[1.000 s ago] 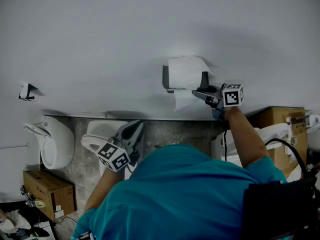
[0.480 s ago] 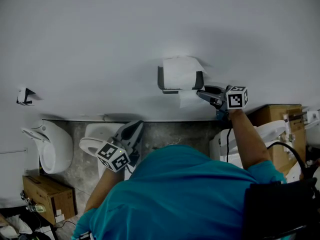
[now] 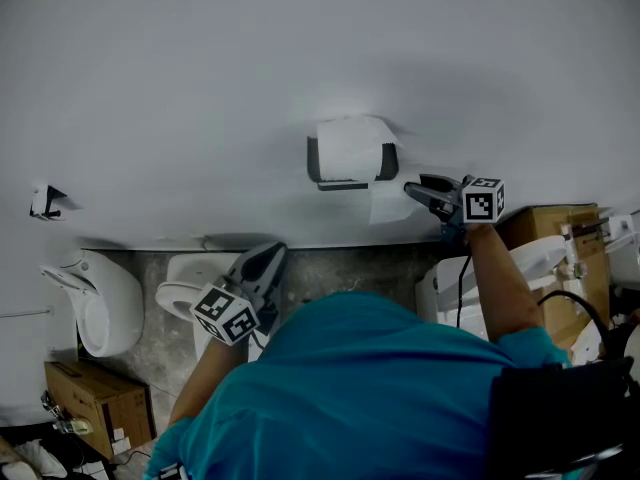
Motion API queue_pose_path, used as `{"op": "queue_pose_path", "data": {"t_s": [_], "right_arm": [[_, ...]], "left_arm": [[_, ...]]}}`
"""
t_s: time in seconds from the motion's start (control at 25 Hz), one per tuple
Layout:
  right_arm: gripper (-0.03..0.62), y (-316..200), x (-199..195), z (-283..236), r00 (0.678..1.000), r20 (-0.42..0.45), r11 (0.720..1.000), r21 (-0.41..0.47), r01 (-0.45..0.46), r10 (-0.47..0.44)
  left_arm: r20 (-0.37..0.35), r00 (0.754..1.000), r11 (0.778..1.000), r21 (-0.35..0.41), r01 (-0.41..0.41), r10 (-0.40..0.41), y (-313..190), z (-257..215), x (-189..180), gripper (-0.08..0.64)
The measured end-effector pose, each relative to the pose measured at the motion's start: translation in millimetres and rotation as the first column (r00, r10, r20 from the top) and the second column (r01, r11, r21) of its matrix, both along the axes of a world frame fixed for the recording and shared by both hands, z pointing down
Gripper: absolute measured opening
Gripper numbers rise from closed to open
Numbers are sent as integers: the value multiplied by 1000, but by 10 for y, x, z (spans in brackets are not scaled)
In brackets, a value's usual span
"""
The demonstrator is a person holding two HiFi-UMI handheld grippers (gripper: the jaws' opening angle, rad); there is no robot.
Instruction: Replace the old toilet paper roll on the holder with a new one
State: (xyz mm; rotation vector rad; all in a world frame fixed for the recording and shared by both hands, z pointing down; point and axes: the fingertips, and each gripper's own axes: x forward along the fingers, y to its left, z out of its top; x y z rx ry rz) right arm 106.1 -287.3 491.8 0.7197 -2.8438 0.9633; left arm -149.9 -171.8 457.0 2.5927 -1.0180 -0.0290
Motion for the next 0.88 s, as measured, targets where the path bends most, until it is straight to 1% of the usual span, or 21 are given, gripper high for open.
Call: {"op": "queue_pose_path", "data": {"t_s": [0.28, 0.56, 0.68, 0.88], "right_arm": [[146, 75, 339, -38, 997, 9, 997, 0, -74, 74], [146, 267, 739, -213, 986, 68, 988, 20, -156, 154], [146, 391, 837, -327, 981, 93, 984, 35, -175, 172], [146, 536, 929, -649, 975, 131, 977, 91, -194, 182]], "left_arm": [[1, 1000, 1000, 5, -28, 28, -22, -37, 109, 8], [-5, 998, 997, 31, -70, 70, -90, -133, 265, 8], [-6, 997, 995, 51, -82, 82, -155, -244, 323, 8], [15, 995, 990, 104, -97, 96, -294, -492, 389, 8]]}}
